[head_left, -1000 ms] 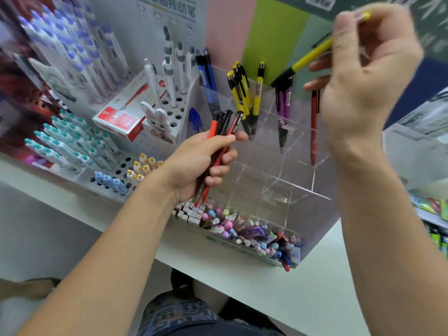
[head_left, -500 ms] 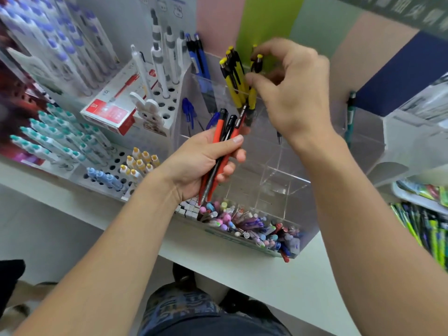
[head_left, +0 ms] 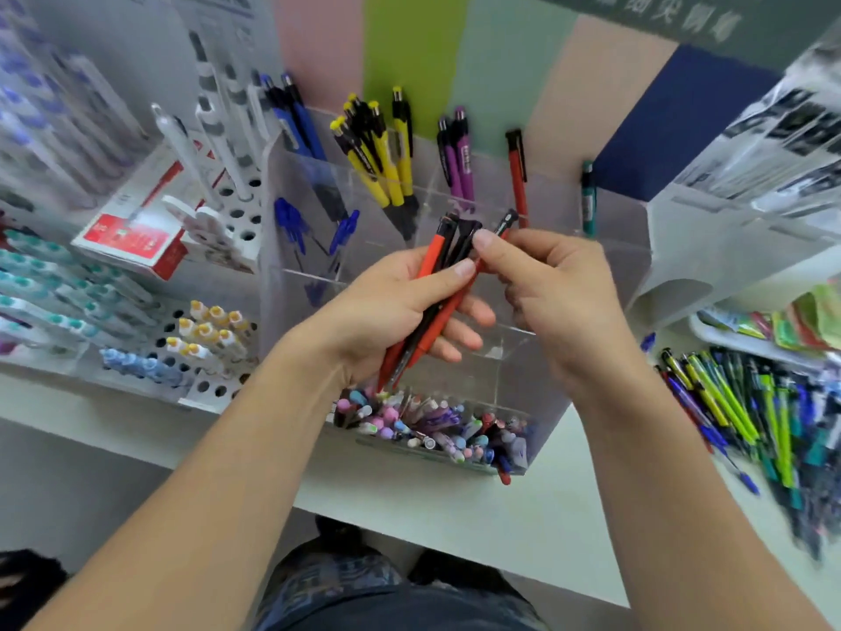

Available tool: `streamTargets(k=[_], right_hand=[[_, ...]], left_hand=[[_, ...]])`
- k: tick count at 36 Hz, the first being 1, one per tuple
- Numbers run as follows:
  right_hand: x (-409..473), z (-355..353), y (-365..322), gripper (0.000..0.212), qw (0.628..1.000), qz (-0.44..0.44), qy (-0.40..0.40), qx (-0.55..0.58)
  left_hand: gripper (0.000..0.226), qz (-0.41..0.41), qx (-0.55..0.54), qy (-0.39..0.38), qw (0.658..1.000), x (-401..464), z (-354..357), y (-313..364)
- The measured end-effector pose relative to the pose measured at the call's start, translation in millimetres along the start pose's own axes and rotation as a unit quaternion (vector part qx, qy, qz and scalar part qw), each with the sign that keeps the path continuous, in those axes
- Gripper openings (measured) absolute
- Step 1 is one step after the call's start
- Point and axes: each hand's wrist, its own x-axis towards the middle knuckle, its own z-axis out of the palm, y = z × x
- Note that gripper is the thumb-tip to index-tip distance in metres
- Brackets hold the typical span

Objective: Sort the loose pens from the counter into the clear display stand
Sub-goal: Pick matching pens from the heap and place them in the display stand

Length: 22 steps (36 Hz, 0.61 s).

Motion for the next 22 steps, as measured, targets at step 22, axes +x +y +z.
streamTargets(k=[22], right_hand=[[-2.9,-52.3,-16.5,0.030,0.997,-0.017,0.067,0.036]], left_hand=[[0.021,0.026,0.280,0.055,0.958,17.7,42.8,3.5]])
